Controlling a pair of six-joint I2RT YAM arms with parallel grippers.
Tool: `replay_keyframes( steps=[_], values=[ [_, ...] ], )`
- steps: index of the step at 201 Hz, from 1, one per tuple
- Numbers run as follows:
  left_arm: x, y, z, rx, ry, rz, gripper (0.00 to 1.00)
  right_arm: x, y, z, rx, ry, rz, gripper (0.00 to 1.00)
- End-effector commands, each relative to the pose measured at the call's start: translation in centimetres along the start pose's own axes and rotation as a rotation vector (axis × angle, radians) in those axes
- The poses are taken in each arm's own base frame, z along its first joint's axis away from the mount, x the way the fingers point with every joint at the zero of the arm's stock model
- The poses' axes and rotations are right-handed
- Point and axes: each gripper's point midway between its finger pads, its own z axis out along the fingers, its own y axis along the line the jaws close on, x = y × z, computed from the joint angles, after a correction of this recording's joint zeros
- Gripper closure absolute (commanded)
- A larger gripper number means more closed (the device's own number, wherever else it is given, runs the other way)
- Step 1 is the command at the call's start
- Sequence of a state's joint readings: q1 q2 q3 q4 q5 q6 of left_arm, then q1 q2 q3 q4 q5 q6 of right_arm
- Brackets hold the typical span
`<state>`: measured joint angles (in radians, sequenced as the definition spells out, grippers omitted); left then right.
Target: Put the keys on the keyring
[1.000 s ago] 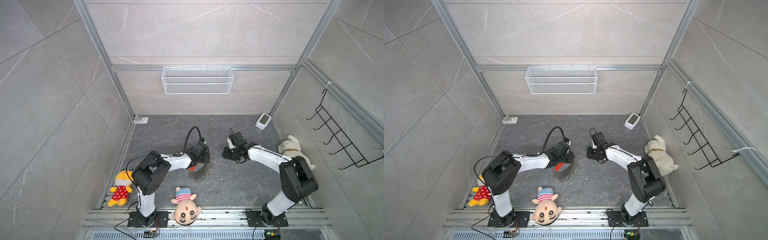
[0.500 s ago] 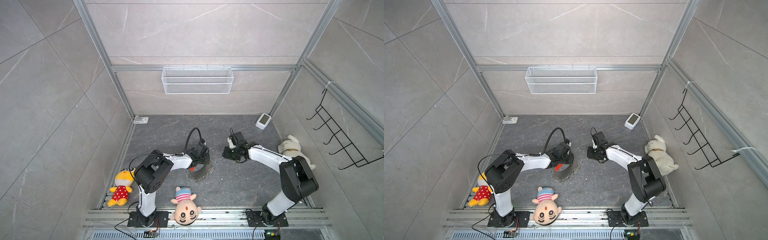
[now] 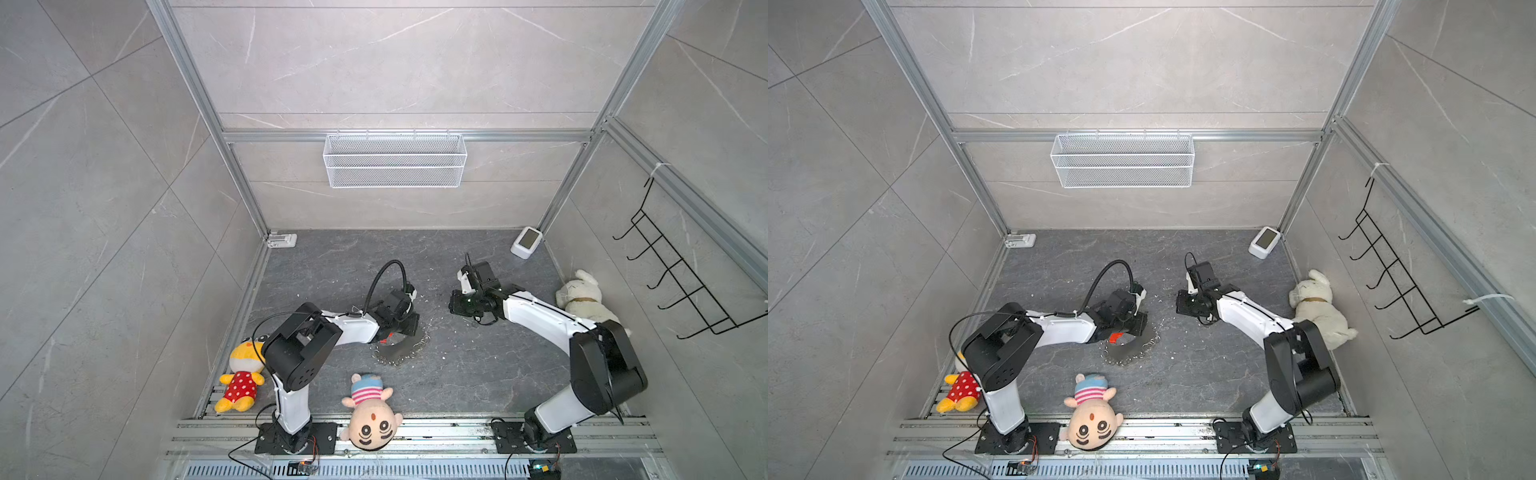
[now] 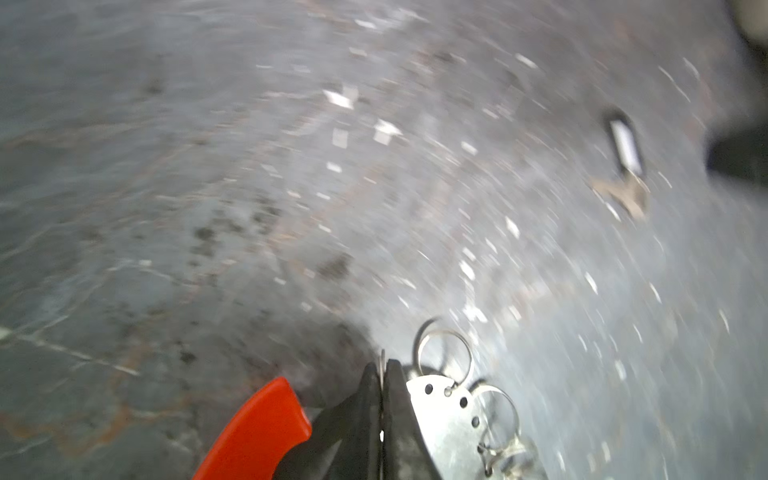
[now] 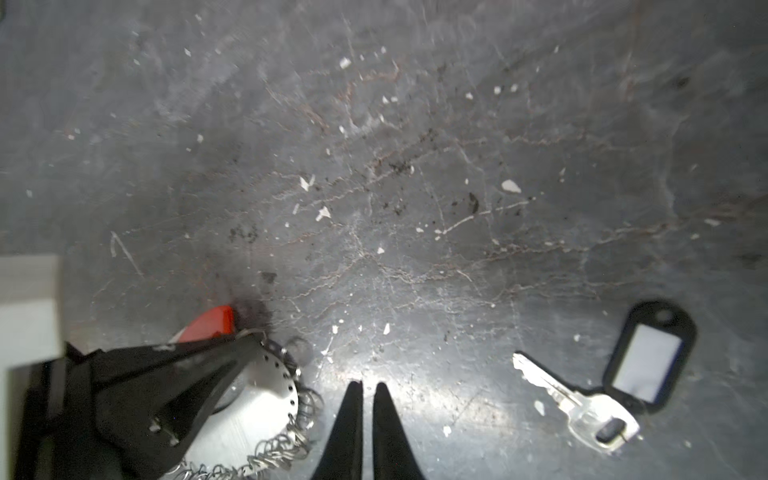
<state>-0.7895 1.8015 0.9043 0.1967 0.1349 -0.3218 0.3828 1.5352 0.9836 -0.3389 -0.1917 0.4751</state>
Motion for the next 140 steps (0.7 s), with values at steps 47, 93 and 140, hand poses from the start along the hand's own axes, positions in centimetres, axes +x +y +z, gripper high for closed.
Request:
replay_keyframes(
  steps=[47,93,140],
  values=[
    [-7.0,-7.9,-14.1,0.491,-0.385,0.597,1.00,-1.2,8.6,-10.1,-0.445,-0.232,-0.279,0.89],
    [-8.1,-9.5,-18.4,0.683,-0.428,0.649,1.00,0.6,12.5,-14.0,-0.719,-0.266,-0.407,0.82],
    [-9.7,-10.2,-20.4,0.755,-0.474,0.666,1.00,1.0,13.4,-13.7,-0.786,-0.217,-0.409,0.86]
  ],
)
